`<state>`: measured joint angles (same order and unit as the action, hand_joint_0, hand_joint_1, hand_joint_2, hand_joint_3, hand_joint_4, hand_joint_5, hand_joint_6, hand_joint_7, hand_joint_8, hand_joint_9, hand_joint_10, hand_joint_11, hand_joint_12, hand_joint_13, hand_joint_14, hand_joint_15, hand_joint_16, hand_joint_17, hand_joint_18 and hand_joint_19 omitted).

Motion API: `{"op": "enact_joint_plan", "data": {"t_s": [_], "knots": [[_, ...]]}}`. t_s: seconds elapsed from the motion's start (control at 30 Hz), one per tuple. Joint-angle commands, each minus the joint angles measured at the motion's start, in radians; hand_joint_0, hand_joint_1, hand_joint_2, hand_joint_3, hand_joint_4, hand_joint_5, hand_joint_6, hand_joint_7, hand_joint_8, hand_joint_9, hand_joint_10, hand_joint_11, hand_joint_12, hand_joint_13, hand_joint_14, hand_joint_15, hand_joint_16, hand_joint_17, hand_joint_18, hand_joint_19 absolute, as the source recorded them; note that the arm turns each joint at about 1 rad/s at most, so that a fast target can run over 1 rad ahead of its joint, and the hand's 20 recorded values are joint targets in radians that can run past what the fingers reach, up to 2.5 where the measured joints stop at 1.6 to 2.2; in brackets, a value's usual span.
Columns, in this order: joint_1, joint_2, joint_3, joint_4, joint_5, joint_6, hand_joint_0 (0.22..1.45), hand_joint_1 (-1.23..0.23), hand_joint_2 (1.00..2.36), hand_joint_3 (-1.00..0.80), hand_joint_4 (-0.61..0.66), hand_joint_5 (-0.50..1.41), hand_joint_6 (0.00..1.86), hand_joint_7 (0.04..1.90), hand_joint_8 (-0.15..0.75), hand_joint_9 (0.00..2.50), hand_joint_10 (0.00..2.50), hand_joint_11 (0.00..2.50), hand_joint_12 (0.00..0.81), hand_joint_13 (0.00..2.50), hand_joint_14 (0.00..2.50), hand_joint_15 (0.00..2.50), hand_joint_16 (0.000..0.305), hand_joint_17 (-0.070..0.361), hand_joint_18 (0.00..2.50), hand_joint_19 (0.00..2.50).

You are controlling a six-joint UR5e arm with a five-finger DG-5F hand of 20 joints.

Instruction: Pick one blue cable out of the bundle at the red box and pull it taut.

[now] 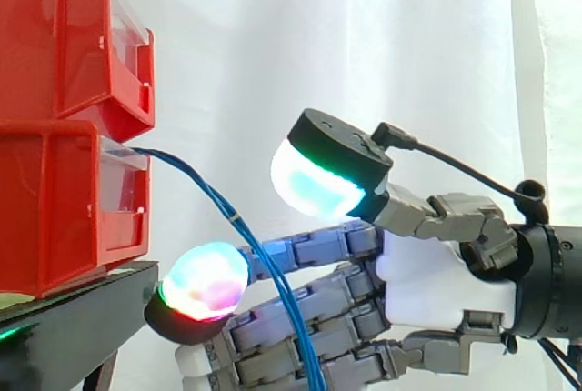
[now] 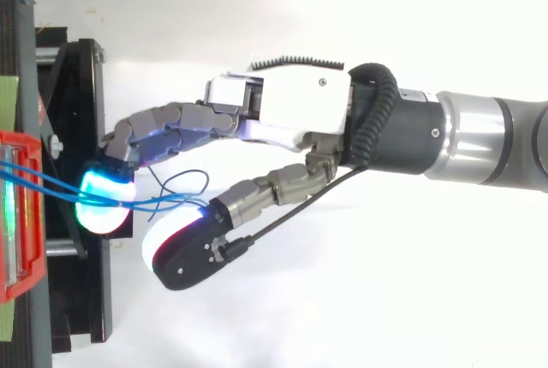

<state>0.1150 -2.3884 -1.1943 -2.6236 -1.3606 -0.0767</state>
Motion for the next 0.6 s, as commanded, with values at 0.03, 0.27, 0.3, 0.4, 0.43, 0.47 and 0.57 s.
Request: {"op": "enact_joint_plan", "data": {"t_s": [0.03,0.27,0.3,0.4,0.43,0.47,0.57], "knots": [[-0.006,0.000,0.021,-0.027,-0.002,0.000,0.58,-0.70,1.00,-0.44,0.34,-0.11,0.50,1.04,0.342,0.54,0.00,0.00,0.373,0.30,0.00,0.02,0.061,0.137,0.17,0.04],[-0.006,0.000,0.036,-0.039,-0.003,-0.001,0.61,-0.71,1.01,-0.35,0.29,-0.10,0.50,1.17,0.340,0.56,0.00,0.02,0.371,0.31,0.00,0.03,0.060,0.135,0.18,0.04],[-0.006,0.000,0.039,-0.039,-0.003,-0.003,0.61,-0.72,1.01,-0.34,0.28,-0.10,0.50,1.19,0.341,0.56,0.00,0.02,0.371,0.31,0.00,0.02,0.060,0.135,0.18,0.04],[-0.006,0.000,0.041,-0.036,-0.003,-0.006,0.62,-0.73,1.01,-0.33,0.25,-0.10,0.54,1.14,0.340,0.56,0.00,0.03,0.371,0.31,0.00,0.03,0.060,0.135,0.18,0.04],[-0.006,0.000,0.041,-0.036,-0.002,-0.008,0.62,-0.73,1.01,-0.33,0.25,-0.10,0.55,1.12,0.337,0.56,0.00,0.04,0.371,0.31,0.00,0.03,0.060,0.135,0.18,0.04],[-0.006,0.000,0.042,-0.036,-0.003,-0.011,0.62,-0.73,1.01,-0.33,0.25,-0.10,0.54,1.15,0.337,0.56,0.00,0.04,0.370,0.31,0.00,0.02,0.060,0.134,0.19,0.03],[-0.006,0.000,0.042,-0.035,-0.003,-0.011,0.62,-0.73,1.01,-0.33,0.23,-0.11,0.59,1.08,0.339,0.57,0.00,0.04,0.369,0.32,0.00,0.02,0.060,0.134,0.19,0.03]]}}
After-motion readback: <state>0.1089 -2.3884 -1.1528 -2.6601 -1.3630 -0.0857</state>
